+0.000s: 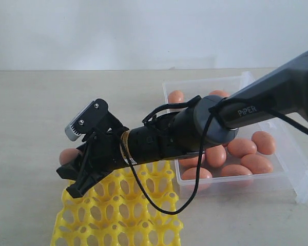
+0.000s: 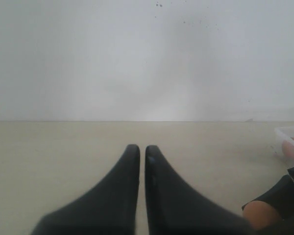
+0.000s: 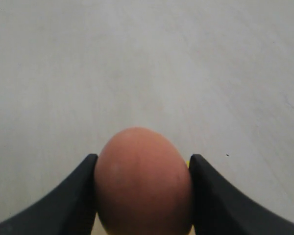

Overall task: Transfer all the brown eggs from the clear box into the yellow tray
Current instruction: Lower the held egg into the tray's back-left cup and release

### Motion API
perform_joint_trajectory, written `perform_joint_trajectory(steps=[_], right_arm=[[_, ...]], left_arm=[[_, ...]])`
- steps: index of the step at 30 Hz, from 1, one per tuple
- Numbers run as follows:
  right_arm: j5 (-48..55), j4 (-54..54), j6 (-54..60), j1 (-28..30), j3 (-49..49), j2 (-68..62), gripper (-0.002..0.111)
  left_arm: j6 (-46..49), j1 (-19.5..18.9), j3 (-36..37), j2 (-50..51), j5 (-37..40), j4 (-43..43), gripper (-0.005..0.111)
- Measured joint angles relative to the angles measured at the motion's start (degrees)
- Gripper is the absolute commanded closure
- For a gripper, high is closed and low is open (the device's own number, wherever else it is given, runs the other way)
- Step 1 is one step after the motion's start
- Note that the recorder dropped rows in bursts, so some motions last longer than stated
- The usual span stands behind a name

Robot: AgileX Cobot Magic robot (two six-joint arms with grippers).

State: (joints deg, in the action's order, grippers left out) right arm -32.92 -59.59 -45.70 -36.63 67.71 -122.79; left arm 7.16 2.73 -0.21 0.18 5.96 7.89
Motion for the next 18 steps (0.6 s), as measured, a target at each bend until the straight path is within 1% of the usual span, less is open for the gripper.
perform_joint_trajectory(steps=[1, 3, 6, 8, 9, 11, 13, 18], right_arm=[[0.11, 0.00, 0.00, 0.00, 0.00, -0.12, 0.094], [0.19, 0.00, 0.00, 0.00, 0.13, -0.88, 0.091], [0.83, -0.10, 0.63, 0.00, 0.13, -1.56, 0.091], [1.29, -0.10, 2.01, 0.00, 0.13, -1.56, 0.085], [1.41, -0.10, 2.19, 0.00, 0.13, -1.56, 0.076], [1.49, -0.10, 3.05, 0.00, 0.13, -1.56, 0.067], [1.49, -0.10, 3.17, 0.00, 0.13, -1.56, 0.065], [1.53, -0.10, 3.47, 0.00, 0.13, -1.56, 0.065]], left_arm=[[0.00, 0.00, 0.00, 0.00, 0.00, 0.00, 0.103], [0.00, 0.00, 0.00, 0.00, 0.00, 0.00, 0.103], [0.00, 0.00, 0.00, 0.00, 0.00, 0.00, 0.103], [0.00, 0.00, 0.00, 0.00, 0.00, 0.00, 0.103], [0.00, 0.00, 0.00, 0.00, 0.00, 0.00, 0.103], [0.00, 0.00, 0.00, 0.00, 0.00, 0.00, 0.103], [0.00, 0.00, 0.00, 0.00, 0.00, 0.00, 0.103], [0.00, 0.00, 0.00, 0.00, 0.00, 0.00, 0.103]])
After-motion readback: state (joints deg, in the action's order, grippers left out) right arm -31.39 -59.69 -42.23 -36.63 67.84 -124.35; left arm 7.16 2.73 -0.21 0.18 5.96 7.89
